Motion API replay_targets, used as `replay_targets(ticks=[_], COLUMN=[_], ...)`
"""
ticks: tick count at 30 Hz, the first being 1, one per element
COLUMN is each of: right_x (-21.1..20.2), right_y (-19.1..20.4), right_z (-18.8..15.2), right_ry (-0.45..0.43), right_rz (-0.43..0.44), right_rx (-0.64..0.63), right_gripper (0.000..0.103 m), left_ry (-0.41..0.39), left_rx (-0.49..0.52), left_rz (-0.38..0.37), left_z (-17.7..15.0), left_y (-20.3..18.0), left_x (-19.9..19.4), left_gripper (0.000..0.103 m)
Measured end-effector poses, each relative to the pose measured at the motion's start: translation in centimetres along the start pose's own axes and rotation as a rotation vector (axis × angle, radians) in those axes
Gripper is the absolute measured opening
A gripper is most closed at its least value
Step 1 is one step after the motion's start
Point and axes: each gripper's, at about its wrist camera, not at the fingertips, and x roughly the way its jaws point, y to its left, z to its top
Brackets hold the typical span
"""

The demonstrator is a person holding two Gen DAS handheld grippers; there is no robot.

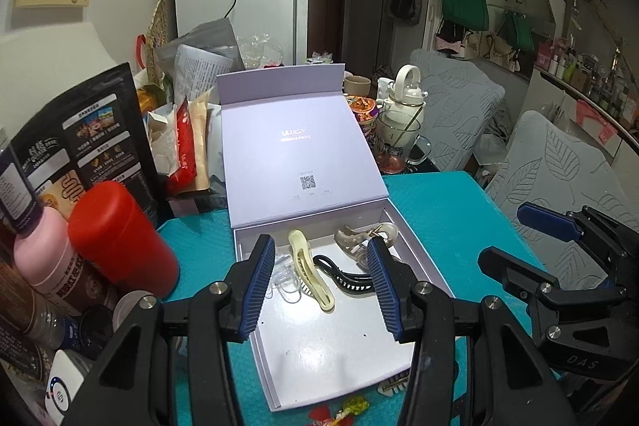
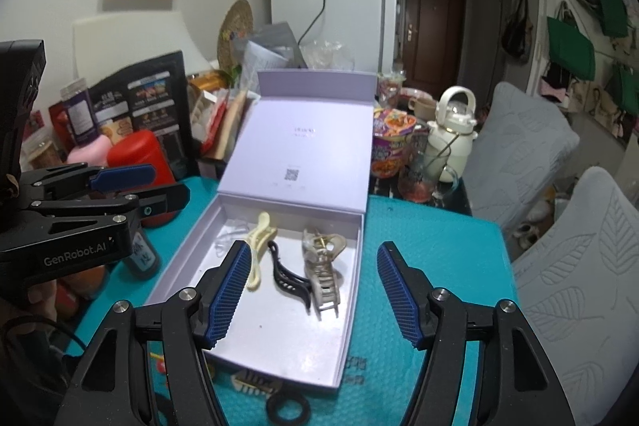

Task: Organize rigid objects
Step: 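Withdraw both tools from the box toward the remaining items on the mat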

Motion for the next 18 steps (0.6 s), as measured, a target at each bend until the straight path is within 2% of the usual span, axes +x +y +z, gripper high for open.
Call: replay_targets(ticks=[5,6,7,9,18], right_x=[-2.4,-2.7,-3.1,-3.9,-6.5], right_y=[0.7,0.8,1.0,1.3,2.4], right_z=[-0.3,-0.4,-0.6,-0.9,-2.8], right_ry=[-0.038,-0.043,-0.047,-0.053,-0.066], right_rz=[-0.003,-0.003,-0.003,-0.006,-0.002], right_rx=[-0.004,-0.006,-0.01,-0.017,-0.022], right_gripper=[0.067,0.068,0.069,0.069,0.074], left_ry=[-0.033,-0.042,-0.049,-0.075,-0.092], left_rx=[0.011,0.014,0.015,0.016,0.036], left_rz=[0.001,0.003,0.006,0.013,0.029], left_z=[-0.5,-0.7,-0.8,-1.2,-3.0], left_y=[-0.5,-0.5,-0.6,-0.7,-1.3], left_x=[-2.4,-2.9,-3.3,-4.3,-7.2], left_gripper=[0.049,0.059,0.072,0.079,0.079])
